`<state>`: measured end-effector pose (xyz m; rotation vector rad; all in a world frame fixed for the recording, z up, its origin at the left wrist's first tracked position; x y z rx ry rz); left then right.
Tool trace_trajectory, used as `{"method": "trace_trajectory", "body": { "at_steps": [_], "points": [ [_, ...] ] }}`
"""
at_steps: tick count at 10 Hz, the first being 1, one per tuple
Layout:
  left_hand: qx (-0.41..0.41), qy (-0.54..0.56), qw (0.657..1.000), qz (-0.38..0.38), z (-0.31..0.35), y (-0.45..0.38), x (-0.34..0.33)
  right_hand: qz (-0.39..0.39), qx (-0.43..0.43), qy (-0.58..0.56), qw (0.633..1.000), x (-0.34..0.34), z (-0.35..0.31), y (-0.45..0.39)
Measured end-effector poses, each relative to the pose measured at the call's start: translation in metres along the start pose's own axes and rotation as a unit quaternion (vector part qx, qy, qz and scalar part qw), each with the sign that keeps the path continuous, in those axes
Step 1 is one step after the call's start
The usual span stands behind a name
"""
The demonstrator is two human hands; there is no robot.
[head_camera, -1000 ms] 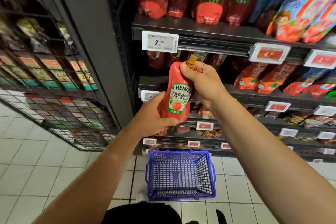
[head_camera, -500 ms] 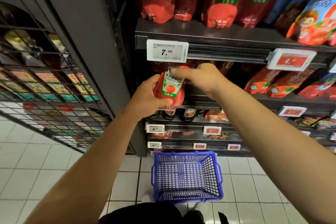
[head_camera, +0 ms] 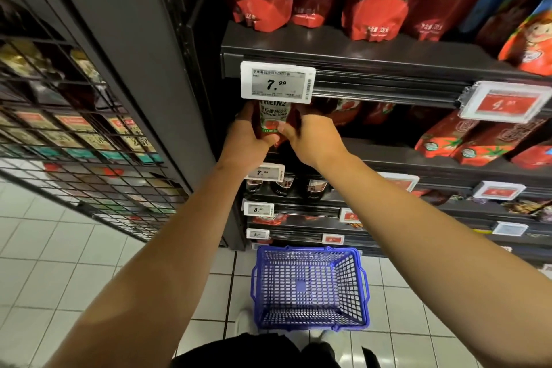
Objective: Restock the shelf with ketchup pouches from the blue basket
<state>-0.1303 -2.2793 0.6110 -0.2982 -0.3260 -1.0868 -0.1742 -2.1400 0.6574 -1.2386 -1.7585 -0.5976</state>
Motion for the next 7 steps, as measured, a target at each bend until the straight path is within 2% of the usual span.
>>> {"method": "trace_trajectory", "body": {
  "at_steps": [1, 3, 7],
  "points": [
    [-0.008, -0.013, 0.999, 0.05, -0.008, 0.003, 0.002, 0.005, -0.011, -0.013, 1.0, -0.01, 0.009, 0.0],
    [-0.005, -0.058, 0.993, 0.1, -0.019, 0.003, 0.001, 0.032, -0.041, -0.038, 0.998, -0.024, 0.016, -0.003],
    [0.011, -0.052, 0.995, 0.08, -0.023, -0.001, -0.001, 0.067, -0.075, -0.067, 0.993, -0.038, 0.024, 0.01]
  ]
}}
Point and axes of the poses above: each hand's wrist, its own y-axis away from the middle knuckle, its own x-axis out of the back of the hand, z = x × y, the point moved 7 cm from there along -y, towards the middle knuckle, and after that the axes turned 4 degrees about z, right-handed, at the moved point
